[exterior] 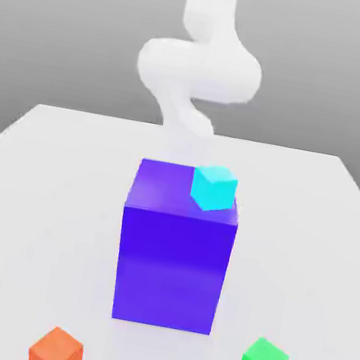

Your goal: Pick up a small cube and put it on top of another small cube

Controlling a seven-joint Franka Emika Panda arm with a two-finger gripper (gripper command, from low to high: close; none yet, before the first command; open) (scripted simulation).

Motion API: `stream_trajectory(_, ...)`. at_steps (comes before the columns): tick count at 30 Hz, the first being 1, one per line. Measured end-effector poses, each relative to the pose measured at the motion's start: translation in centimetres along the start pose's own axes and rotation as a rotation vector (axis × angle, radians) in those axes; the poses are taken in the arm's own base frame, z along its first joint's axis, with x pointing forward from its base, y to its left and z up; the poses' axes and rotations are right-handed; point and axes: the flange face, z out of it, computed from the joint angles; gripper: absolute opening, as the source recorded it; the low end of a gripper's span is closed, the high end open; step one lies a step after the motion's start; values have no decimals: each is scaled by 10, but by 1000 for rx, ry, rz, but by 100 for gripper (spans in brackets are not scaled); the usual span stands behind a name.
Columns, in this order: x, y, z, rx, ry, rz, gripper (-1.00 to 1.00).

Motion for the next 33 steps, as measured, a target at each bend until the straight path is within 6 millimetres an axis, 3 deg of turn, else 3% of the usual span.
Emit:
stream_trajectory(5, -27, -34, 84, -47, -117, -188, 0)
stream_trajectory(10, -71, -61, 163, -79, -235, -376, 0)
stream_trajectory(16, -145, -82, 252, -102, -381, -605, 0)
stream_trajectory(20, -212, -91, 303, -100, -485, -773, 0)
stream_trajectory(25, -289, -81, 364, -104, -611, -949, 0)
stream_trajectory(30, -379, -60, 412, -90, -745, -1134, 0)
stream_trajectory(33, -415, -42, 442, -85, -779, -1179, 0)
